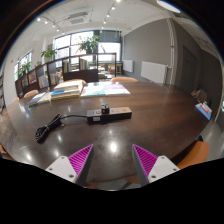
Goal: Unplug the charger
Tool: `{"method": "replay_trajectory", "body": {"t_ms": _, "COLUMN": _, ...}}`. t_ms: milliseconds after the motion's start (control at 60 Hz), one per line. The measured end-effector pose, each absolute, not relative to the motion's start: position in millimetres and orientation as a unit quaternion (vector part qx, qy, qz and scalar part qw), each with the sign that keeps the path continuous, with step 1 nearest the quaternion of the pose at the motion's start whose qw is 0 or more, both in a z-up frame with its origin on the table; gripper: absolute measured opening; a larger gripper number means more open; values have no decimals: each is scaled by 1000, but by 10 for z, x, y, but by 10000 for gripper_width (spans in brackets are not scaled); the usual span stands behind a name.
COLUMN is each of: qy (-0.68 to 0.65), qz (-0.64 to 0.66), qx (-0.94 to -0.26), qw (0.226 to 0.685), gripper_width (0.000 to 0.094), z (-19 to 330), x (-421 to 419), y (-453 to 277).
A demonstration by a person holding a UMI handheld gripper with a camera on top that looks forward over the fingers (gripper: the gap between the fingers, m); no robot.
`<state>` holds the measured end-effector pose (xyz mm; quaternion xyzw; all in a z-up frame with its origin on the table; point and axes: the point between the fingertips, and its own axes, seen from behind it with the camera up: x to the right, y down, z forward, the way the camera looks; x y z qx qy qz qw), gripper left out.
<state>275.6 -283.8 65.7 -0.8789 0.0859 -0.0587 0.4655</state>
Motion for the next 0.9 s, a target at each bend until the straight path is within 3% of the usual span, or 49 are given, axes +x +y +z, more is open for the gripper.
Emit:
{"method": "replay_trajectory", "body": {"t_ms": 83, "qy": 72, "qz": -46, "qx": -879, "qw": 470, "gripper_width": 760, "z": 531, "x": 2757, "y": -2384}}
{"method": "replay_trajectory", "body": {"t_ms": 100, "qy": 67, "qz": -42, "qx": -880, "qw": 468, "gripper_width": 757, "z": 726, "x": 2820, "y": -2427}}
{"method": "replay_trajectory", "body": {"t_ms": 200, "qy": 47, "qz": -40, "qx": -878, "qw": 474, "gripper_width": 751, "z": 504, "x": 2784, "y": -1623}}
{"method": "replay_trajectory", "body": {"t_ms": 267, "qy": 40, "qz": -35, "qx": -876, "qw": 479, "gripper_width": 747, "z": 539, "x": 2830, "y": -1323}}
{"method": "replay_trajectory", "body": {"t_ms": 400, "qy": 32, "qz": -24, "qx": -869, "qw": 493, "gripper_width": 685, "z": 534, "x": 2867, "y": -651}}
{"method": "replay_trajectory", "body": {"t_ms": 617, "qy": 28, "qz": -25, "qx": -874, "qw": 484, "gripper_width": 463, "z": 261, "x": 2994, "y": -237}}
{"method": "replay_trajectory", "body": {"t_ms": 700, "qy": 16, "qz": -3, "qx": -870, "qw": 492, "gripper_width": 254, "z": 248, "x": 2878, "y": -202}}
{"method": "replay_trajectory", "body": {"t_ms": 900, "qy": 7, "qz": 10, "qx": -864, "qw": 504, "gripper_width": 147, "z": 256, "x": 2875, "y": -209}}
